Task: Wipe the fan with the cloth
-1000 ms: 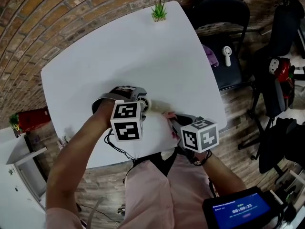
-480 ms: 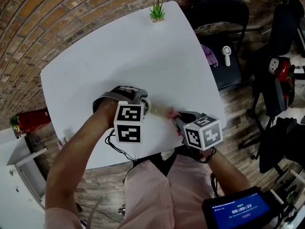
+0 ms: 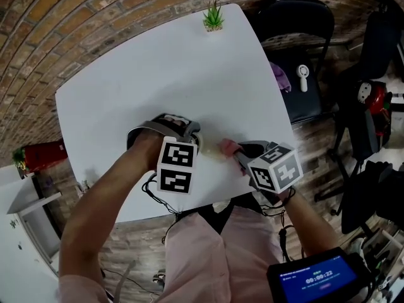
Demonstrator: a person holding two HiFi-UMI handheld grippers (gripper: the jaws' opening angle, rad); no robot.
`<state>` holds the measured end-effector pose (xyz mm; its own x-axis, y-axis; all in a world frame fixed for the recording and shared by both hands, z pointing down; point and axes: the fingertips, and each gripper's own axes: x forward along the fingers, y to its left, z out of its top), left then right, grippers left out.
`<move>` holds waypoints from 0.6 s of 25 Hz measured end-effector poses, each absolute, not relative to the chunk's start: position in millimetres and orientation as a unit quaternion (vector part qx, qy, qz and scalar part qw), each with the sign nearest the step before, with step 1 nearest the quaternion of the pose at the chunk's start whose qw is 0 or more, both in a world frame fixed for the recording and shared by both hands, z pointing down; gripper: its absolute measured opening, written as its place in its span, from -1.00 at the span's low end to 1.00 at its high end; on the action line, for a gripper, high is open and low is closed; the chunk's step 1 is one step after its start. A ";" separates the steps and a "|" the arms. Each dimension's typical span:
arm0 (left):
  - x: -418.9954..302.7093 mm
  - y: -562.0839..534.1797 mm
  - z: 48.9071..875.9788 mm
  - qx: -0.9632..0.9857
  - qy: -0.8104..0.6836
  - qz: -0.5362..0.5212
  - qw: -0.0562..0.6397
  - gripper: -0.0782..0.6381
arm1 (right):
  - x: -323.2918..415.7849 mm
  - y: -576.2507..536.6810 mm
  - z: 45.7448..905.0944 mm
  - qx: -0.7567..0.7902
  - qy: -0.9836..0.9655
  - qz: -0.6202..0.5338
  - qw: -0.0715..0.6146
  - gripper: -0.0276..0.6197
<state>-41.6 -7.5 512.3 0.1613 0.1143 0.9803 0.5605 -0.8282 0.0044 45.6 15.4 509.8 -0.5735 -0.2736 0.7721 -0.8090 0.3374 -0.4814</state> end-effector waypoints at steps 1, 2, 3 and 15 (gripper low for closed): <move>-41.4 -7.3 512.2 -0.738 -0.230 -0.607 0.186 0.20 | 46.3 11.8 507.7 0.343 -0.771 0.443 0.303 -0.82; -41.0 -7.2 512.3 -0.736 -0.231 -0.607 0.188 0.20 | 46.8 7.6 505.9 0.330 -0.781 0.430 0.310 -0.82; -40.5 -7.2 512.4 -0.735 -0.232 -0.608 0.189 0.20 | 46.9 2.9 504.6 0.318 -0.790 0.416 0.318 -0.82; -38.0 -7.8 512.6 -0.729 -0.237 -0.612 0.193 0.21 | 6.2 -20.3 511.2 0.119 -0.872 0.217 0.422 -0.82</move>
